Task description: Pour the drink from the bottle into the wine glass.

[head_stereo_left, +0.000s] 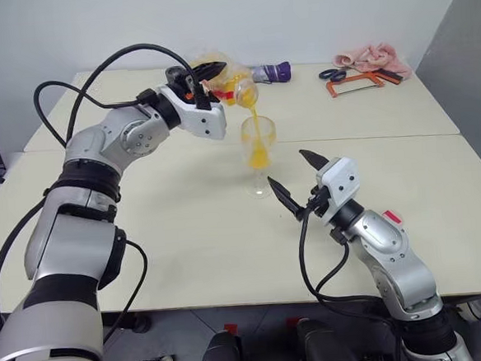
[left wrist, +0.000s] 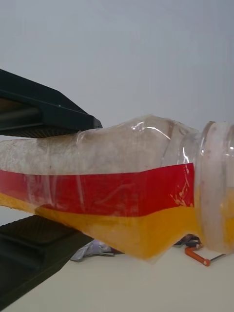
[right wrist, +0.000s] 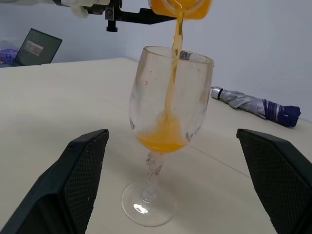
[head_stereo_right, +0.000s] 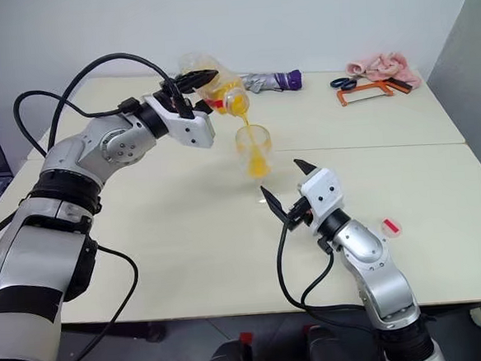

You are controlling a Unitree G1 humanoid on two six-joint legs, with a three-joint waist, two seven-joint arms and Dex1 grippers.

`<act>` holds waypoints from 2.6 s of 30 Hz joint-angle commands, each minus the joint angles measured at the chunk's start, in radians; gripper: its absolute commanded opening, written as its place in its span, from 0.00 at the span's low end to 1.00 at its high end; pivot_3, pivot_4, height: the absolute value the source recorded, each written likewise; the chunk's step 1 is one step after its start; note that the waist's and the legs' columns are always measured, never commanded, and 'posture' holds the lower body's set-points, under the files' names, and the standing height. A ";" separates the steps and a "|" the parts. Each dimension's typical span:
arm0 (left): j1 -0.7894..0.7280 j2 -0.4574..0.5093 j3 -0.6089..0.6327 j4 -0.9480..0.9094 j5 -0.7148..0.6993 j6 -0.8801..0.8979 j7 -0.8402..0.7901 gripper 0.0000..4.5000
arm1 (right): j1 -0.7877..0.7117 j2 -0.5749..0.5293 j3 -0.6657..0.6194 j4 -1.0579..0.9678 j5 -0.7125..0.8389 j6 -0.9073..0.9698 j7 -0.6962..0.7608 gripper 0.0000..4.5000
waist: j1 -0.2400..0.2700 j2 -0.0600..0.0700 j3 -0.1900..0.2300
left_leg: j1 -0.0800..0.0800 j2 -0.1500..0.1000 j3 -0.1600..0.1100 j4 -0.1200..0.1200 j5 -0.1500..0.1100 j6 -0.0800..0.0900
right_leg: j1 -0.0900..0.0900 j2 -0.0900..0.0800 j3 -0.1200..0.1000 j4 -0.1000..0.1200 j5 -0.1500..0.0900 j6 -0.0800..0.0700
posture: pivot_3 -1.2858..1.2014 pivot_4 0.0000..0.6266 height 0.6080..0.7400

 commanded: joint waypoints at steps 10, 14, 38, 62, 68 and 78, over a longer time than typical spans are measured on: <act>-0.064 0.003 -0.015 0.017 0.006 -0.003 0.054 0.38 | 0.047 0.034 0.033 -0.082 -0.013 -0.043 -0.029 1.00 | 0.000 0.000 0.000 | 0.000 0.000 0.000 0.000 0.000 0.000 | 0.000 0.000 0.000 0.000 0.000 0.000 | 0.52 0.24 1.00; -0.073 0.000 -0.022 0.030 0.012 -0.002 0.065 0.38 | 0.053 0.039 0.052 -0.088 -0.022 -0.044 -0.033 1.00 | 0.000 0.000 0.000 | 0.000 0.000 0.000 0.000 0.000 0.000 | 0.000 0.000 0.000 0.000 0.000 0.000 | 0.52 0.24 1.00; -0.107 0.001 -0.061 0.055 0.043 0.003 0.127 0.38 | 0.054 0.056 0.068 -0.076 -0.036 -0.046 -0.032 1.00 | 0.000 0.000 0.000 | 0.000 0.000 0.000 0.000 0.000 0.000 | 0.000 0.000 0.000 0.000 0.000 0.000 | 0.52 0.24 1.00; -0.117 0.017 -0.080 0.060 0.067 0.003 0.150 0.38 | 0.052 0.068 0.071 -0.066 -0.034 -0.046 -0.027 1.00 | 0.000 0.000 0.000 | 0.000 0.000 0.000 0.000 0.000 0.000 | 0.000 0.000 0.000 0.000 0.000 0.000 | 0.52 0.24 1.00; -0.118 0.017 -0.079 0.061 0.072 0.003 0.152 0.38 | 0.053 0.069 0.071 -0.065 -0.035 -0.045 -0.029 1.00 | 0.000 0.000 0.000 | 0.000 0.000 0.000 0.000 0.000 0.000 | 0.000 0.000 0.000 0.000 0.000 0.000 | 0.52 0.24 1.00; -0.115 0.014 -0.078 0.062 0.069 0.003 0.149 0.38 | 0.058 0.070 0.072 -0.069 -0.034 -0.044 -0.029 1.00 | 0.000 0.000 0.000 | 0.000 0.000 0.000 0.001 0.000 0.000 | 0.000 0.000 0.000 0.001 0.000 0.000 | 0.52 0.24 1.00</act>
